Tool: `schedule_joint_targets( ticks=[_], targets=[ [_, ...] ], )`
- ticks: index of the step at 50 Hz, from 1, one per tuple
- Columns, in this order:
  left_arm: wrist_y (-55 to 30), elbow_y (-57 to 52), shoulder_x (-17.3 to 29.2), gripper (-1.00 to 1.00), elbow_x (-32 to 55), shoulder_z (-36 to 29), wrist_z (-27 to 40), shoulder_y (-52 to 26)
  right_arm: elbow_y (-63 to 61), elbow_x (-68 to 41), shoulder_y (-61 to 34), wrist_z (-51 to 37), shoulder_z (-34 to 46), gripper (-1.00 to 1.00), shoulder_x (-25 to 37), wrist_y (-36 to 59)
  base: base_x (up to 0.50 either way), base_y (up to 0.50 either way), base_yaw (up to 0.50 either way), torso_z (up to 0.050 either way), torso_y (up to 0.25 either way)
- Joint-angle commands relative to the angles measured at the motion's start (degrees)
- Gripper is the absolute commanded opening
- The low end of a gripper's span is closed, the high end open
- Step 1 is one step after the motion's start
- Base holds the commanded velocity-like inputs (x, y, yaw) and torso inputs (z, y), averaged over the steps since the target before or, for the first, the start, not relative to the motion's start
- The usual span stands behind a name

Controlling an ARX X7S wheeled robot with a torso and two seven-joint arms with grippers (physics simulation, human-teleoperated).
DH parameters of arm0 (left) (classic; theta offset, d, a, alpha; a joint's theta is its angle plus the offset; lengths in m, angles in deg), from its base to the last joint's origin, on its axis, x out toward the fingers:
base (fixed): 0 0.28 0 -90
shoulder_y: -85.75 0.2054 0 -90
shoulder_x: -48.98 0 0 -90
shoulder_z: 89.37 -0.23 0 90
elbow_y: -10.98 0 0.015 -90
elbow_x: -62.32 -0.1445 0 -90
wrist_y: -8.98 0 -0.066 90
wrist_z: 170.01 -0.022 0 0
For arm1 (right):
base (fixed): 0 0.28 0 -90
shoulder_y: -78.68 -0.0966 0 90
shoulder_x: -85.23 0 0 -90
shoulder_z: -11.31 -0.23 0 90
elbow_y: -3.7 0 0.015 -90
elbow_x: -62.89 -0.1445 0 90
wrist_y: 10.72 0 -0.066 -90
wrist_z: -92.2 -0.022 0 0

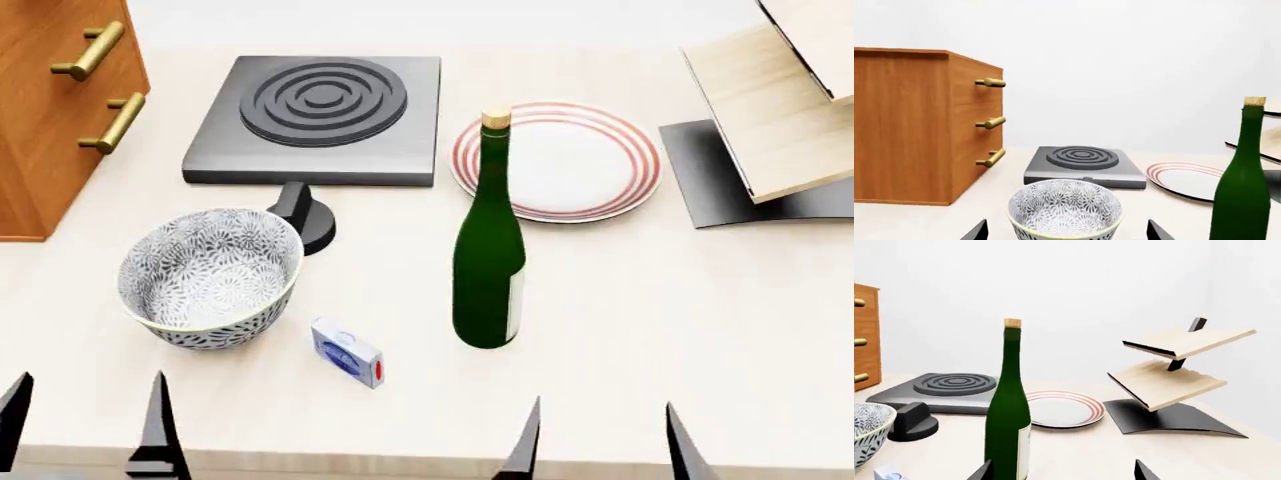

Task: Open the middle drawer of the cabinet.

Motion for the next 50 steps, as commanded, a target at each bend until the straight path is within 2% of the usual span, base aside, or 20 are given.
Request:
schedule_joint_targets(
  ticks=[1, 10, 17, 19, 21, 23, 25, 30, 34, 50],
  targets=[
    [-3.2, -10.8, 1.7, 1.00, 1.6, 0.7, 1.6, -0.6, -13.3, 0.7, 0.1, -1.6, 0.0, 1.00, 1.3, 5.9, 0.00, 0.00, 0.00, 0.000, 0.000],
    [-9.1, -22.7, 2.9, 1.00, 4.5, 1.9, 3.6, -1.9, -28.4, 2.1, -2.2, -2.5, -0.4, 1.00, 2.4, 15.6, 0.00, 0.00, 0.00, 0.000, 0.000],
    [-18.4, -35.1, 4.5, 1.00, 9.8, 4.4, 6.2, -5.9, -40.2, 3.2, -7.2, -2.2, 0.1, 1.00, 3.2, 24.9, 0.00, 0.00, 0.00, 0.000, 0.000],
    [-23.6, -39.1, 5.2, 1.00, 15.2, 6.7, 7.7, -7.4, -43.4, 3.7, -8.9, -2.0, 0.6, 1.00, 3.2, 27.9, 0.00, 0.00, 0.00, 0.000, 0.000],
    [-26.1, -42.4, 6.1, 1.00, 17.0, 8.1, 9.3, -8.5, -44.1, 5.9, -9.4, 0.6, -0.1, 1.00, 1.3, 27.3, 0.00, 0.00, 0.00, 0.000, 0.000],
    [-28.1, -45.2, 6.3, 1.00, 19.5, 10.1, 11.2, -10.0, -44.1, 12.1, -9.7, 10.1, -3.0, 1.00, -6.5, 24.9, 0.00, 0.00, 0.00, 0.000, 0.000],
    [-30.2, -47.1, 7.0, 1.00, 23.4, 12.3, 13.0, -11.4, -44.1, 11.9, -10.0, 10.3, -3.3, 1.00, -6.7, 24.0, 0.00, 0.00, 0.00, 0.000, 0.000],
    [-20.2, -47.5, 21.3, 1.00, 30.3, 6.2, 27.8, -12.3, -44.1, 13.2, -9.6, 10.8, -3.2, 1.00, -6.7, 20.8, 0.00, 0.00, 0.00, 0.000, 0.000],
    [-14.9, -47.4, 27.4, 1.00, 32.7, 3.5, 33.6, -12.0, -44.1, 13.7, -8.4, 10.4, -3.5, 1.00, -6.7, 18.0, 0.00, 0.00, 0.00, 0.000, 0.000],
    [-8.4, -47.3, 33.4, 1.00, 34.3, 1.8, 38.2, -11.2, -44.1, 16.9, -5.6, 9.9, -2.1, 1.00, -6.7, 11.2, 0.00, 0.00, 0.00, 0.000, 0.000]
  ],
)
